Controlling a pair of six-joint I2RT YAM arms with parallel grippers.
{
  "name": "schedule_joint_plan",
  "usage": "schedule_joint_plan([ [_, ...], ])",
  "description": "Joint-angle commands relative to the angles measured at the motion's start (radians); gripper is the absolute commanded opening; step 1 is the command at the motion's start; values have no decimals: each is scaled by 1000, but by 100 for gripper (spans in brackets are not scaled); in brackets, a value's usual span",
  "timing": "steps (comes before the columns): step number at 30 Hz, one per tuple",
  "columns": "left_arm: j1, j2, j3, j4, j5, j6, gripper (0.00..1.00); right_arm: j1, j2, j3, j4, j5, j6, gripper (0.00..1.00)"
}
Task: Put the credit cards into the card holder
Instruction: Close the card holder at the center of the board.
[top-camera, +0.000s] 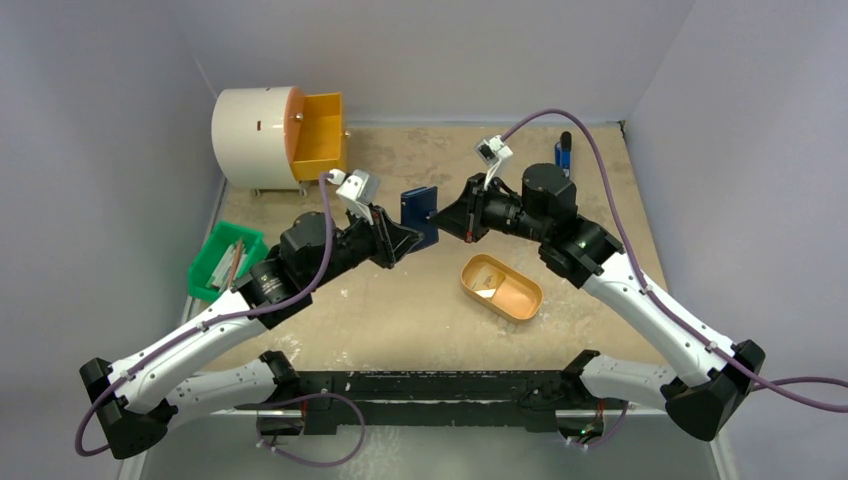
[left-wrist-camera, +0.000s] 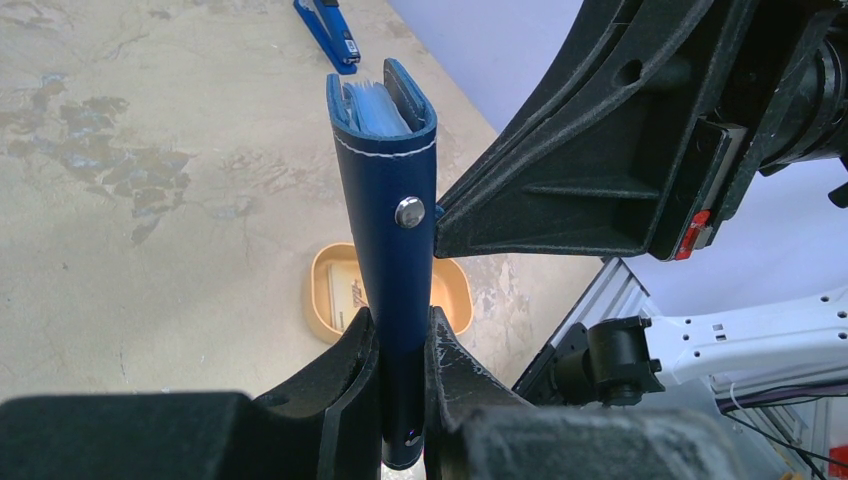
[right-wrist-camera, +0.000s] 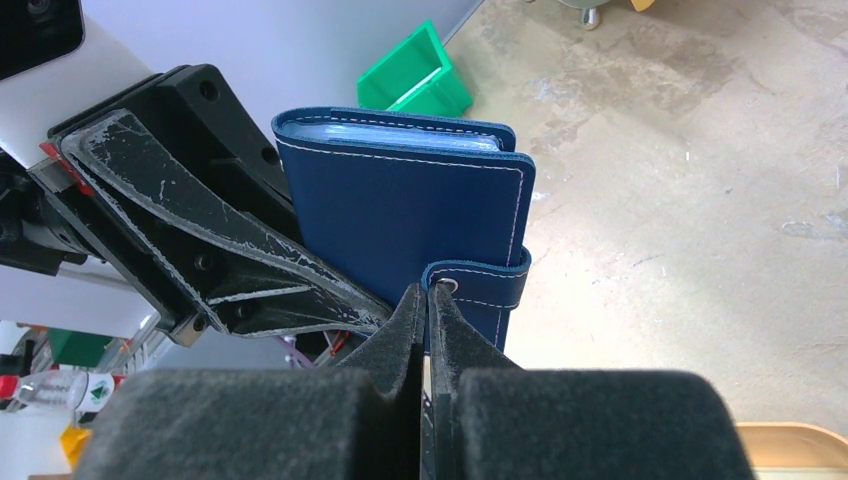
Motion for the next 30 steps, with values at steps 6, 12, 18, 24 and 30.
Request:
schedule_joint_plan([
  [6, -69, -19, 18, 234, 270, -26, 0, 22, 23, 7, 43, 46, -15, 0],
  [12, -76, -20, 23, 226, 273, -18, 0, 24, 30, 16, 32, 44, -16, 0],
  [18, -82, -23, 23, 220, 277, -16, 0, 26, 31, 18, 31, 45, -15, 0],
  [24, -90, -26, 23, 220, 282, -16, 0, 34, 43, 26, 26, 45, -17, 0],
  [30, -102, -24, 29, 223, 292, -18, 0, 38, 60, 42, 13, 48, -20, 0],
])
